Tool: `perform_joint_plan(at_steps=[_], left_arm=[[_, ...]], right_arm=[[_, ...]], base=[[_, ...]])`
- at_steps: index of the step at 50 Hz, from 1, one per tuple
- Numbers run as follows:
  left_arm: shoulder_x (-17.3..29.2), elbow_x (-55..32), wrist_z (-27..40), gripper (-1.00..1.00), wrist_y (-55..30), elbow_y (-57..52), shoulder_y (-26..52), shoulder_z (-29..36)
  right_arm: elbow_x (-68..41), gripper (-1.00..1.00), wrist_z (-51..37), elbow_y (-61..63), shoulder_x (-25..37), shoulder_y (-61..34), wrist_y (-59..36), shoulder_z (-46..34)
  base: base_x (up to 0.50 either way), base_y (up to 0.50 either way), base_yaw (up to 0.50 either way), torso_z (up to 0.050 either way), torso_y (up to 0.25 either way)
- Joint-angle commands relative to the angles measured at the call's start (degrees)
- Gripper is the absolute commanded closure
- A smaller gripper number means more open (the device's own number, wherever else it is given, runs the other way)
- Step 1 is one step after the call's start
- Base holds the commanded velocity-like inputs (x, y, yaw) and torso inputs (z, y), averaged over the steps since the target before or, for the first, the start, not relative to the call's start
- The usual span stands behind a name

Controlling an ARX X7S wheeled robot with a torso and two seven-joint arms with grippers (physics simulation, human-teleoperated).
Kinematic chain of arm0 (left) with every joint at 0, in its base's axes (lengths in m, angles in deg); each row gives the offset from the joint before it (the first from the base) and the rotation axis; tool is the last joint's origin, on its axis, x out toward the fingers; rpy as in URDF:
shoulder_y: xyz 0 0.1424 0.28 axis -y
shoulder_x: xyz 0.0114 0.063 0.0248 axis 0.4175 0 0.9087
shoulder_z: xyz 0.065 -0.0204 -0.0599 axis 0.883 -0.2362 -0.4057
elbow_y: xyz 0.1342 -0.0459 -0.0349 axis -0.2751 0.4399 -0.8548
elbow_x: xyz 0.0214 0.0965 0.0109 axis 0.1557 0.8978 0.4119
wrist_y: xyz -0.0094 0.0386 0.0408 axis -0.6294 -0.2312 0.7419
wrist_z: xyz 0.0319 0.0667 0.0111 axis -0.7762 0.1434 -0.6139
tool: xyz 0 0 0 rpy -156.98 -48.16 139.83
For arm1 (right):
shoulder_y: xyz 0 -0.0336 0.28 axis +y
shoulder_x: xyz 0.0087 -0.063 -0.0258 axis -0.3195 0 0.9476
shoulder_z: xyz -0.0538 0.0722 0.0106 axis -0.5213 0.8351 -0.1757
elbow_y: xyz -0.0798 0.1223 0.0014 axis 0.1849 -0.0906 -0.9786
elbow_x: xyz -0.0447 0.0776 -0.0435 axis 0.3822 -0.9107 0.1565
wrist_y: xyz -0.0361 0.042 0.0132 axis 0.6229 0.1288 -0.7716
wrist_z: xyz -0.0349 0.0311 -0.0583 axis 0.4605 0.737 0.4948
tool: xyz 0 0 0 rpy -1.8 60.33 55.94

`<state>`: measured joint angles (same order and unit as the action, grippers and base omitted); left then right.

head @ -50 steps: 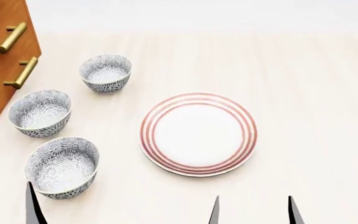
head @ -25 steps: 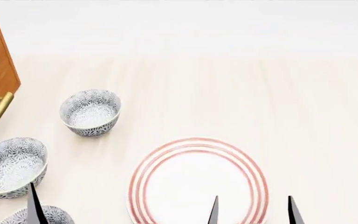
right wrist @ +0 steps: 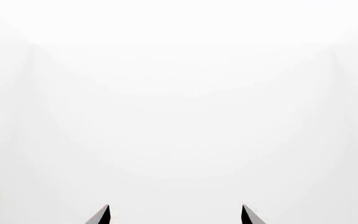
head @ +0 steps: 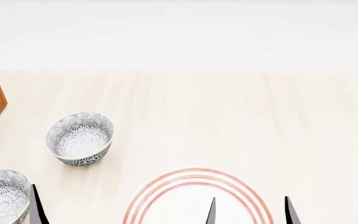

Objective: Pick up the bowl and put it in the front on the plate.

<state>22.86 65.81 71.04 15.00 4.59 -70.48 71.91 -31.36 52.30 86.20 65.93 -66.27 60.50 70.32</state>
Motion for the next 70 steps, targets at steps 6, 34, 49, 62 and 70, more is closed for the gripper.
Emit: perform_joint_plan(at_steps=[6, 34, 49, 62, 70], left_arm=[[0.0, 0.8, 0.0, -1.0, 0.0, 0.0, 0.0, 0.0], [1.1, -0.7, 0.6, -1.0, -0.8, 0.8, 0.5, 1.5], [1.4, 0.5, 1.4, -1.0, -2.3, 0.7, 0.6, 2.0], [1.7, 0.9, 2.0, -1.0, -3.2, 0.8, 0.8, 2.4], [1.9, 0.3, 2.0, -1.0, -3.5, 1.3, 1.1, 2.8]], right_arm=[[0.7, -1.0, 0.5, 0.0, 0.0, -0.1, 1.0, -0.2], [-0.6, -1.0, -0.2, -0.7, 1.1, -0.6, -0.1, -1.6], [-1.1, -1.0, -0.5, -1.2, 1.5, -0.8, -0.7, -2.4], [-1.6, -1.0, -0.8, -1.5, 1.9, -1.0, -1.3, -2.9], [-1.7, -1.0, -1.2, -1.4, 2.1, -1.1, -1.8, -3.0]], base=[[0.0, 0.04, 0.0, 0.0, 0.0], [0.0, 0.46, 0.0, 0.0, 0.0], [0.0, 0.0, 0.0, 0.0, 0.0], [0.0, 0.0, 0.0, 0.0, -0.242], [0.0, 0.0, 0.0, 0.0, -0.125]])
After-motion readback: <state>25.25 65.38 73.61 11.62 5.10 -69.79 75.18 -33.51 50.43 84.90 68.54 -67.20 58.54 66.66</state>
